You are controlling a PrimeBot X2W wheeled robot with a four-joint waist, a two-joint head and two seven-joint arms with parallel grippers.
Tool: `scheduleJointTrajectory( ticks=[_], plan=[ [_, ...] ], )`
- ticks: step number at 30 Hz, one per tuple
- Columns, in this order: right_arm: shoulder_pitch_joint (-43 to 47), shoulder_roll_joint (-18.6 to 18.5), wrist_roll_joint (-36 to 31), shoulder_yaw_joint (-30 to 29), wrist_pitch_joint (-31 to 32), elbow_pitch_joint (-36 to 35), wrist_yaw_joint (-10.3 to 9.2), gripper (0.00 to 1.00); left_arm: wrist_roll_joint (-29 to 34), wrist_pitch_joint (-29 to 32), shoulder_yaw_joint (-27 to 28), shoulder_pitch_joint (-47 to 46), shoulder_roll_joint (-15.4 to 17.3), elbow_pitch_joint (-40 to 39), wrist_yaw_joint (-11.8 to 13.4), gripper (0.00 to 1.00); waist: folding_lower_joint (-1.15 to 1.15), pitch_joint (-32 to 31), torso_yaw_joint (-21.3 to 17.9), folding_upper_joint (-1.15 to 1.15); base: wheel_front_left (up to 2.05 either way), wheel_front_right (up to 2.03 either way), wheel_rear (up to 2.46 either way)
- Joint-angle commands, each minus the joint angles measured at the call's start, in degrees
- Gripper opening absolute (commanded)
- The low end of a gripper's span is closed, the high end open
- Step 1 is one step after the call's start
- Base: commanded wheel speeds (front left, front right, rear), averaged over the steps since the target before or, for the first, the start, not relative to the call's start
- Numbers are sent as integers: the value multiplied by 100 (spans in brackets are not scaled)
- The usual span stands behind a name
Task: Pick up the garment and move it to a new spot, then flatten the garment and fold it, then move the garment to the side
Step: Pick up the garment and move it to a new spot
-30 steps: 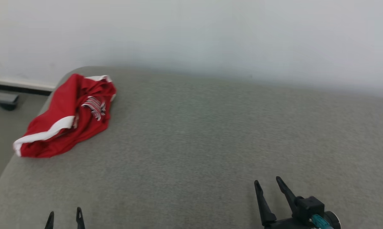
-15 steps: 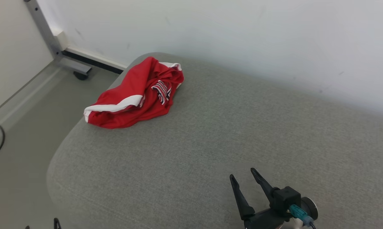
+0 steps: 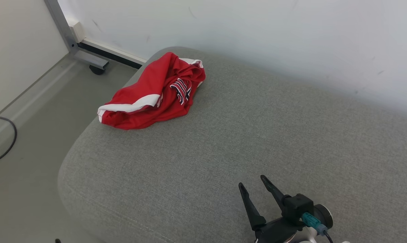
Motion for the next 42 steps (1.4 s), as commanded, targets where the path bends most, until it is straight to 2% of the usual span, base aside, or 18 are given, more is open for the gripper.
scheduleJointTrajectory(
  ticks=[1, 11, 15, 20, 32, 42],
  plan=[
    [30, 0, -8, -41, -3, -3, -12, 100, -9, -20, -25, -55, -9, 57, -8, 100, 0, -10, -12, 0, 0, 0, 0],
    [277, -92, -113, -356, -3, -190, -12, 100, -219, -20, -144, -489, -4, 542, -529, 100, 0, 93, -95, 0, 0, 0, 0],
    [384, -191, -171, -549, -3, -321, -12, 100, -259, -20, -186, -959, 11, 924, -765, 100, 0, 235, -137, 0, 0, 0, 0],
    [302, -349, -233, -596, -3, -441, -12, 100, -298, -20, -198, -1645, 148, 1209, -941, 100, 0, 583, -377, 0, 0, 0, 0],
    [-103, -693, -215, -443, -3, -671, -12, 100, -280, -20, -661, -3552, 821, 2263, -1048, 100, 0, 1258, -848, 0, 0, 0, 0],
    [-237, -900, -164, -402, -1, -664, -12, 100, -261, -20, -1187, -4655, 1363, 3124, -1045, 100, 0, 1622, -1170, 0, 0, 0, 0]
  ],
)
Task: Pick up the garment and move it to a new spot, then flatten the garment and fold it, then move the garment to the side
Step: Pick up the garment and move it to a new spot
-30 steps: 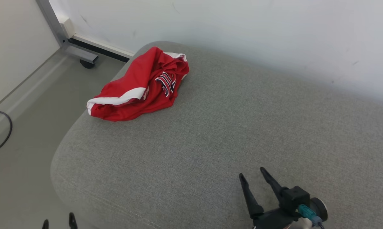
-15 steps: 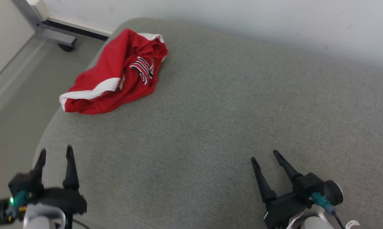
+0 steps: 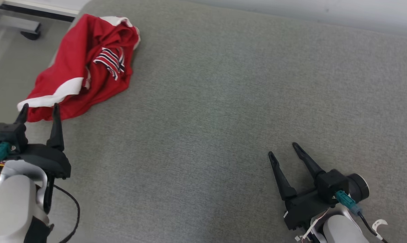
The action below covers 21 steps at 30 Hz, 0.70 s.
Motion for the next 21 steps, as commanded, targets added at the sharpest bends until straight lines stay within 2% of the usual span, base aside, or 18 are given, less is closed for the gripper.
scheduleJointTrajectory(
  ticks=[1, 7, 12, 15, 16, 17, 21],
  plan=[
    [-25, -85, 26, -14, 2, 45, -12, 100, 50, -20, -51, -172, 86, 166, 12, 100, -1, 199, -208, -1, 0, 0, 0],
    [-62, -148, 41, -71, 7, 63, -13, 100, 133, -20, -170, -559, 280, 672, 12, 100, -1, 333, -375, -1, 0, 0, 0],
    [-67, -147, 39, -119, 17, 64, -14, 100, 193, -20, -199, -694, 325, 885, 40, 100, -1, 397, -467, -1, 0, 0, 0],
    [-92, -120, 41, -136, 22, 61, -14, 100, 178, -20, -141, -744, 301, 892, 145, 100, -1, 426, -551, -1, 0, 0, 0],
    [-103, -102, 45, -137, 22, 56, -14, 100, 170, -20, -109, -741, 312, 875, 181, 91, -1, 430, -584, -1, 0, 0, 0],
    [-109, -89, 50, -144, 22, 53, -14, 100, 195, -20, -102, -741, 326, 818, 215, 0, -1, 431, -609, -1, 0, 0, 0],
    [-80, -3, 64, -198, 22, 55, -14, 100, 276, -20, -86, -681, 357, 432, 284, 0, -1, 350, -690, -1, 0, 0, 0]
  ],
)
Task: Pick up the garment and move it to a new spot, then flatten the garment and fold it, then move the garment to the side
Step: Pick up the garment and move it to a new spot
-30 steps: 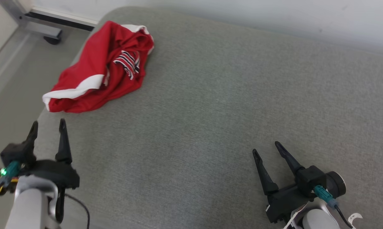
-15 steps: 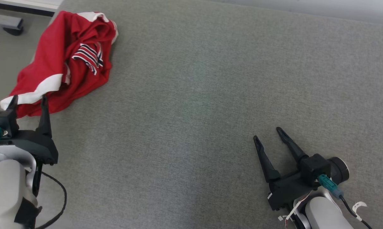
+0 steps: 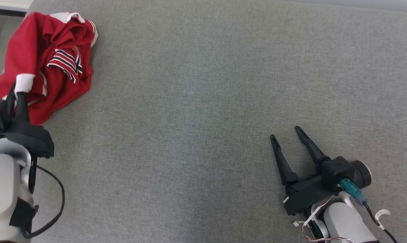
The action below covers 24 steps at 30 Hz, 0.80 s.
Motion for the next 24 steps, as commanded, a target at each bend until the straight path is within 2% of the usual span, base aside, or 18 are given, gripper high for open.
scheduleJointTrajectory(
  ticks=[1, 10, 16, 24],
  plan=[
    [176, -50, 37, -117, 48, 189, -16, 100, 61, -20, -24, 27, 28, -143, 15, 0, -1, -79, -40, 0, 0, 0, 0],
    [205, 400, 45, -174, 27, 308, -15, 100, 134, -20, -360, -298, 90, -1135, -207, 0, -1, -573, -262, 0, 0, 0, 0],
    [286, 580, 130, -249, 27, 478, -15, 100, -100, -20, -730, -338, -160, -1842, -254, 0, -1, -925, -606, 0, 0, 0, 0],
    [463, 716, 206, -334, 26, 587, -15, 100, -548, -20, -1660, -167, -644, -2539, -247, 0, -1, -1204, -1372, 0, 0, 0, 0]
  ],
)
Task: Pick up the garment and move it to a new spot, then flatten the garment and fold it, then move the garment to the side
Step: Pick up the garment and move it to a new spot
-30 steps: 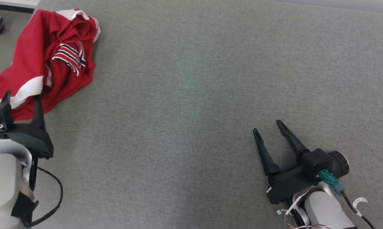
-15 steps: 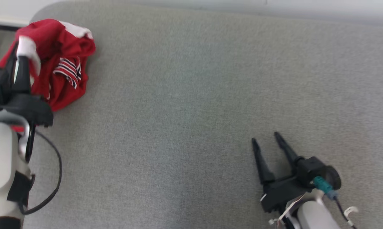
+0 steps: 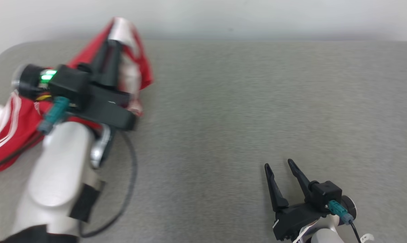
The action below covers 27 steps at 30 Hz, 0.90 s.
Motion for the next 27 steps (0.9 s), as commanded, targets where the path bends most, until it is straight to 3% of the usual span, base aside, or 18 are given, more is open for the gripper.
scheduleJointTrajectory(
  ticks=[1, 6, 13, 14, 15, 16, 17, 27],
  plan=[
    [89, 44, 39, 7, -1, 25, -14, 100, -102, -20, -116, 110, -150, -104, 7, 0, 0, -273, -577, 0, 0, 0, 0],
    [122, 67, 26, -15, -1, 40, -14, 100, -392, -20, -557, 89, -745, -250, 7, 0, 0, -296, -1208, 0, 0, 0, 0],
    [56, 80, 73, 19, 0, -15, -14, 100, -449, -20, -899, 227, -999, -51, 7, 0, 0, -229, -1719, 0, 0, 0, 0],
    [48, 85, 77, 15, 0, -36, -14, 100, -416, -20, -983, 270, -1015, 49, 7, 11, 0, -214, -1773, 0, 0, 0, 0],
    [41, 87, 83, 7, 0, -59, -14, 100, -425, -20, -1016, 308, -1018, 167, 8, 35, 0, -194, -1821, 0, 0, 0, 0],
    [34, 87, 88, -6, 0, -78, -14, 100, -428, -20, -1032, 332, -1021, 275, 7, 87, 0, -179, -1852, 0, 0, 0, 0],
    [30, 90, 98, -7, 0, -93, -14, 100, -395, -20, -1010, 358, -1026, 391, 7, 100, 0, -162, -1882, 0, 0, 0, 0],
    [108, 94, 81, -162, 0, -108, -14, 100, -418, -20, -1011, 895, -977, 1499, 7, 100, 0, -256, -1747, 0, 0, 0, 0]
  ],
)
